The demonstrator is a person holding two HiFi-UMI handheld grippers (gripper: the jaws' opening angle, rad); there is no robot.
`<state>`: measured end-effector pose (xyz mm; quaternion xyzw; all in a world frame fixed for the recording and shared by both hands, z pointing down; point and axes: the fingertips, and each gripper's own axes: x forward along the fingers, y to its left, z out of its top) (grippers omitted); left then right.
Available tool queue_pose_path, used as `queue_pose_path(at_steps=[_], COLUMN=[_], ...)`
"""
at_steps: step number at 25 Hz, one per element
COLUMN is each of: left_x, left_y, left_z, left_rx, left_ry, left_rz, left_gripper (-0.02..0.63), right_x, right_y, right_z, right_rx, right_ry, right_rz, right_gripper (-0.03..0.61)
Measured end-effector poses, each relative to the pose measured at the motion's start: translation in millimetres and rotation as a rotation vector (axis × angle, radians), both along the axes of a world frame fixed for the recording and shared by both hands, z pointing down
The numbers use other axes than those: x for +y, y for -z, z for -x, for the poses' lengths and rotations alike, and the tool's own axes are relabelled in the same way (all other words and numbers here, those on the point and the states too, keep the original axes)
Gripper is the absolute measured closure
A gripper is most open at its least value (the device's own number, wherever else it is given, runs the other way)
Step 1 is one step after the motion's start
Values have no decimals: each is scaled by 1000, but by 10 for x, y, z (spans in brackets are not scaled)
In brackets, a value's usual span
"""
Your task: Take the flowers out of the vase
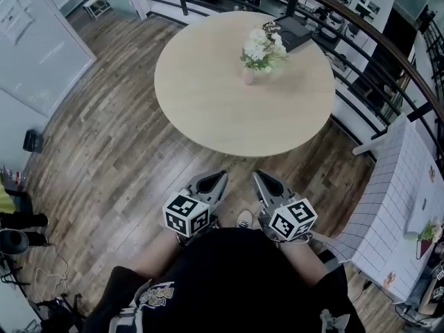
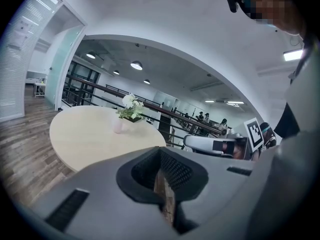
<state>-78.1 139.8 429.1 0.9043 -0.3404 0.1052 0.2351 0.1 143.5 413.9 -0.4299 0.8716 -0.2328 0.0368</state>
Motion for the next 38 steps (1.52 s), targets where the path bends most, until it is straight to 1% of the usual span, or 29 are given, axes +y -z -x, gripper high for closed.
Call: queue_pose_path(at_steps=[5, 16, 22, 30, 38], left_x=[125, 112, 101, -22, -399], left_y=[-165, -210, -207, -198, -180], left_z=[-219, -530, -659, -659, -519], left_rx=[-2, -20, -29, -29, -31], left_ry=[10, 54, 72, 76, 17], left_rz=[5, 10, 2, -3, -14], left_gripper=[607, 607, 607, 607, 607], right_x=[93, 73, 63, -28, -399], right_y=[-152, -188, -209, -195, -198], right_z=[-244, -606, -734, -765, -669], right_rx=[1, -17, -25, -25, -17], right_ry=[7, 18, 37, 27, -42], right_rz=[4, 2, -1, -6, -14], right_gripper=[557, 557, 557, 557, 557])
